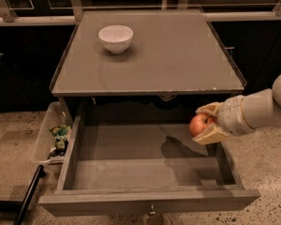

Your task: Place apple into top drawer

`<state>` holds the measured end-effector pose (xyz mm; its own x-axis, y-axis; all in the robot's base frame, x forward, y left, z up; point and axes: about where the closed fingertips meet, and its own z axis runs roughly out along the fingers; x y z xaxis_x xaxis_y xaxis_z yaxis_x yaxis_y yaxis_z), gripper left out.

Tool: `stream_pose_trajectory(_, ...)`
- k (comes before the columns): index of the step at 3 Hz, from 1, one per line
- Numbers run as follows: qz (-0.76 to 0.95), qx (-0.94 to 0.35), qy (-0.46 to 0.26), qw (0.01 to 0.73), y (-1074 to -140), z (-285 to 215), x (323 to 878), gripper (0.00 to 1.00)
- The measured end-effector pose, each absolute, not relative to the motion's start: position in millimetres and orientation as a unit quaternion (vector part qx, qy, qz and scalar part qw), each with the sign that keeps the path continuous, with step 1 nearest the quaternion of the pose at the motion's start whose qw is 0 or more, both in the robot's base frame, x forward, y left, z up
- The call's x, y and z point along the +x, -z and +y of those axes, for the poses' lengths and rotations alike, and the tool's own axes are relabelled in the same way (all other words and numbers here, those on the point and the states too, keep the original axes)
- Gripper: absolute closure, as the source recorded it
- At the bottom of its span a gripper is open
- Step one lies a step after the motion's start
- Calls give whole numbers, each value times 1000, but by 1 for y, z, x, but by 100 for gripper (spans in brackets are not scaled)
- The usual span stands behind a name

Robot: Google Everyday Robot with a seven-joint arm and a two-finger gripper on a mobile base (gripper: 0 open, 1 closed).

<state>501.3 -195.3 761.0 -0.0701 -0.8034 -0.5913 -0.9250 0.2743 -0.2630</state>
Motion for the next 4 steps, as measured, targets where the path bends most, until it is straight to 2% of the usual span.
stream_pose_trajectory(2, 726, -590, -109, 335, -742, -186, 502, 100)
stream_pose_trajectory(4, 717, -564, -168, 374, -667, -131, 505, 100)
